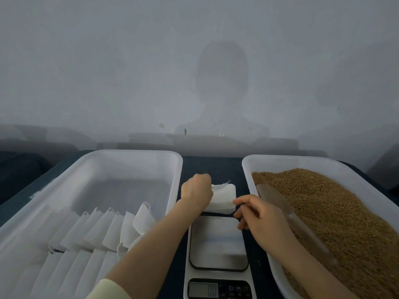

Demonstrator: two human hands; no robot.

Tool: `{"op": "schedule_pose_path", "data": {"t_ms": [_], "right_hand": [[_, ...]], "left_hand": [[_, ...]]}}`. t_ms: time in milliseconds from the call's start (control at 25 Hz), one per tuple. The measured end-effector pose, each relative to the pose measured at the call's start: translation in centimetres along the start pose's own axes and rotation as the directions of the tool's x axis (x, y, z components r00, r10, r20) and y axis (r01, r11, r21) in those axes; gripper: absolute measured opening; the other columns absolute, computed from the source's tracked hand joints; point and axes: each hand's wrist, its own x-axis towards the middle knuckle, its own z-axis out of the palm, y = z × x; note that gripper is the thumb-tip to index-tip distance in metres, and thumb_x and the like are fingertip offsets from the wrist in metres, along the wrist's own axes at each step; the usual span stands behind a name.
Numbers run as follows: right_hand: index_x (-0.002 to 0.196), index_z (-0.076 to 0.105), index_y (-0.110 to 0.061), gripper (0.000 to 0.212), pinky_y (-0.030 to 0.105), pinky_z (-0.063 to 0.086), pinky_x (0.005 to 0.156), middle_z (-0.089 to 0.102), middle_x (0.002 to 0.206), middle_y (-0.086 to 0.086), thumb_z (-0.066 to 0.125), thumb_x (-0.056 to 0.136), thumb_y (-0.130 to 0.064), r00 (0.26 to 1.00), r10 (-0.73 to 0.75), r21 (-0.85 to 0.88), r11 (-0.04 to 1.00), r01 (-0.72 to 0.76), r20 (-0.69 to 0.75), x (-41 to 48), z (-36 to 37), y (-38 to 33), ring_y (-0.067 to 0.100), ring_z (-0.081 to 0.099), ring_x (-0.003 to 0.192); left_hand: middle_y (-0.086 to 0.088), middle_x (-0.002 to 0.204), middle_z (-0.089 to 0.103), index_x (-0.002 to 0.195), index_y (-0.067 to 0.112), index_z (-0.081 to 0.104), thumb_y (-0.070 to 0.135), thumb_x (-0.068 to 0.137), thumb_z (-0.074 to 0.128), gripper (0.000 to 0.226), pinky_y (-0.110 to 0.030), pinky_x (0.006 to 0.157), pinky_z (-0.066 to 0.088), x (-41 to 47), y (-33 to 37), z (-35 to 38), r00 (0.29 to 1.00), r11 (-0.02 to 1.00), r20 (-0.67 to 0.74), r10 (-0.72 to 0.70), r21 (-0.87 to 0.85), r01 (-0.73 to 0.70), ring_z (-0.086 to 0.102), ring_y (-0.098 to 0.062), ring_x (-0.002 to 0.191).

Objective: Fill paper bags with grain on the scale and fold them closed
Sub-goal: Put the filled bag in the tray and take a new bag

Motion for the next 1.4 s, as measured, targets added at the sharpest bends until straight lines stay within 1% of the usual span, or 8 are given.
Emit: {"op": "schedule_pose_path", "data": {"t_ms": [120,320,560,720,920,1080,1200,1400], "right_hand": [[0.095,0.056,-0.039,0.024,0.025,0.056,0.064,0.066,0.077,-0.009,0.051,0.095,-0.016,0.999,0.01,-0.005,1.0,-0.01,-0.038,0.2,0.2,0.0,0.002,0.065,0.067],[0.124,0.042,-0.038,0.035,0.022,0.053,0.058,0.055,0.11,-0.02,0.054,0.093,-0.028,0.998,0.019,0.146,0.989,-0.01,-0.056,0.5,0.2,-1.0,0.008,0.068,0.069],[0.097,0.063,-0.022,0.008,0.017,0.049,0.053,0.065,0.065,-0.004,0.058,0.092,-0.023,0.998,0.059,0.034,0.998,-0.06,0.011,0.6,-0.4,-1.1,0.007,0.063,0.056],[0.089,0.064,-0.021,0.009,0.016,0.048,0.053,0.068,0.061,0.0,0.056,0.093,-0.023,0.996,0.083,0.122,0.989,-0.078,-0.035,0.2,-0.8,-1.0,0.011,0.064,0.056],[0.098,0.061,-0.017,0.007,0.022,0.05,0.053,0.068,0.062,0.007,0.058,0.091,-0.015,0.975,0.166,0.304,0.946,-0.116,-0.146,0.2,-0.9,-0.9,0.016,0.066,0.057],[0.102,0.049,-0.025,0.032,0.017,0.043,0.059,0.05,0.089,-0.011,0.071,0.08,-0.017,0.907,-0.117,-0.143,0.988,0.064,-0.404,-0.4,-0.4,-1.3,0.01,0.055,0.068],[0.095,0.052,-0.029,0.024,0.016,0.045,0.059,0.052,0.084,-0.014,0.069,0.079,-0.029,0.931,-0.279,-0.191,0.953,0.237,-0.236,-1.2,0.4,-1.8,0.006,0.055,0.072],[0.094,0.058,-0.039,0.019,0.016,0.051,0.066,0.064,0.079,-0.018,0.061,0.078,-0.048,0.967,-0.22,-0.022,0.974,0.225,0.125,-1.3,1.5,-2.2,-0.001,0.062,0.079]], "left_hand": [[-0.003,0.087,0.059,0.096,0.014,0.05,0.013,0.096,0.045,0.004,-0.026,0.061,0.049,-2.2,-0.7,-2.5,0.997,0.929,-0.073,0.018,-0.368,-0.043,0.058,-0.016,0.074],[0.003,0.096,0.071,0.099,0.029,0.058,0.012,0.096,0.054,0.018,-0.026,0.069,0.059,-7.5,-1.7,-3.3,0.966,0.528,0.123,0.226,-0.849,-0.015,0.07,-0.012,0.086],[-0.001,0.099,0.073,0.111,0.014,0.064,0.01,0.095,0.055,0.019,-0.029,0.074,0.058,-8.4,-2.9,-2.1,0.947,0.542,0.164,0.276,-0.84,-0.012,0.069,-0.014,0.091],[-0.002,0.092,0.074,0.1,0.012,0.066,0.017,0.092,0.06,0.011,-0.025,0.073,0.057,-8.2,-3.0,-1.6,0.955,0.521,0.205,0.215,-0.851,0.065,0.071,-0.014,0.084],[-0.005,0.084,0.075,0.087,0.008,0.068,0.023,0.093,0.06,0.019,-0.021,0.071,0.055,-8.2,-3.1,-2.0,0.957,0.342,0.238,0.166,-0.924,0.17,0.072,-0.016,0.083],[-0.004,0.083,0.075,0.079,0.01,0.067,0.031,0.09,0.063,0.024,-0.017,0.069,0.052,-8.5,-2.9,-2.2,0.967,0.352,0.202,0.158,-0.926,0.136,0.071,-0.013,0.083],[0.0,0.077,0.075,0.073,0.017,0.066,0.034,0.087,0.065,0.023,-0.014,0.066,0.05,-8.7,-2.8,-2.4,0.97,0.383,0.171,0.171,-0.919,0.095,0.071,-0.009,0.076],[0.007,0.064,0.067,0.062,0.032,0.065,0.043,0.077,0.067,0.019,-0.014,0.064,0.048,-9.1,-2.5,-2.5,0.964,0.449,0.059,0.259,-0.891,-0.066,0.061,-0.004,0.063]]}}
